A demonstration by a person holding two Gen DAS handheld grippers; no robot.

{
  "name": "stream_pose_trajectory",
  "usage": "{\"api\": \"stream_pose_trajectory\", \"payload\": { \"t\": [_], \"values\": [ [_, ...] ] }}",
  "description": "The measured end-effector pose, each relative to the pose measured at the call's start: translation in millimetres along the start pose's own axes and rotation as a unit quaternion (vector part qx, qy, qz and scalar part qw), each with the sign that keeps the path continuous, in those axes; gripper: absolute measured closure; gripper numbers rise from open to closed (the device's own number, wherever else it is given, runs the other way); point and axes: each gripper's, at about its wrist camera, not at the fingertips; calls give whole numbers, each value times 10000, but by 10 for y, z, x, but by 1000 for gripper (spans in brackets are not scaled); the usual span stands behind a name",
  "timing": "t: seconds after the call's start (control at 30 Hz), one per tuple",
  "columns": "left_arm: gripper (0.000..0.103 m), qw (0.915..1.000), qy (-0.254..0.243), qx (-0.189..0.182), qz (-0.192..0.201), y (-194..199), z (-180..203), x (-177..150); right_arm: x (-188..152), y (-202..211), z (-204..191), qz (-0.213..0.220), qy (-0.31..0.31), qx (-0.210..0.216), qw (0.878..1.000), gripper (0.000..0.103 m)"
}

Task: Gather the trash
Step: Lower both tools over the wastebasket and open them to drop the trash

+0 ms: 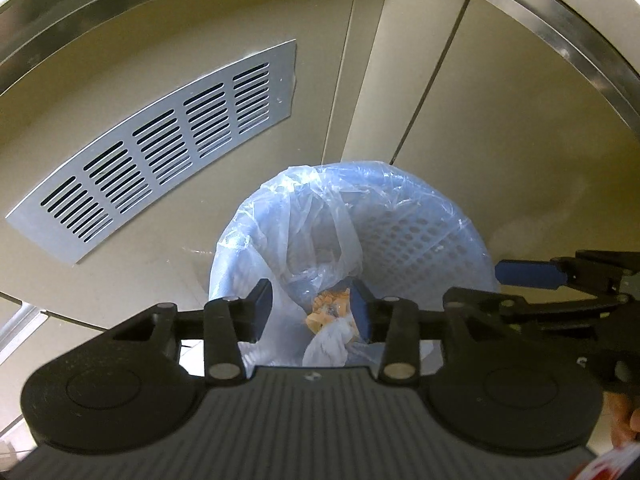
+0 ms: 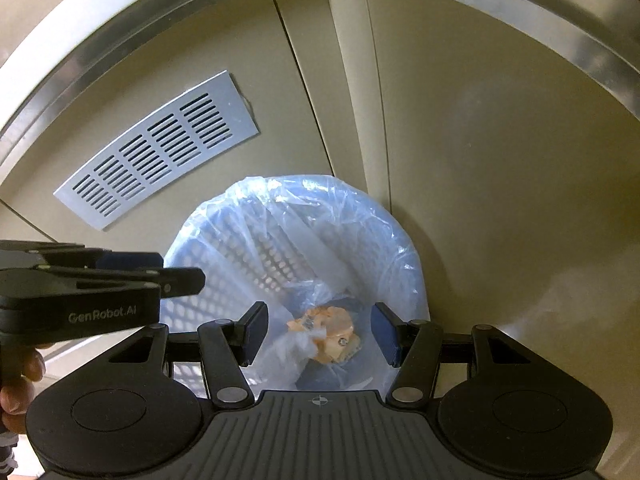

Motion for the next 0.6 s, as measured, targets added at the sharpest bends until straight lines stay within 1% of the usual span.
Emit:
{"api": "stream_pose_trajectory", "payload": {
  "t": [0.27,0.47,0.6],
  "values": [
    [63,9999,-9,-53,124,248,-21,14,89,173,-86,100,-10,69,9999,41],
    [63,9993,89,-125,329,602,-66,55,196,425,-227,232,18,165,9996,38],
    [63,9983,152,-181,526,899,-104,111,276,637,-342,332,73,337,9989,37]
  ]
}}
Point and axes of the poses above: each gripper's, at about its wrist camera, not at the fingertips, and y roughly against the way its jaws point, z to its right, x to its top, and after that the axes turned 2 degrees about y, right-handed
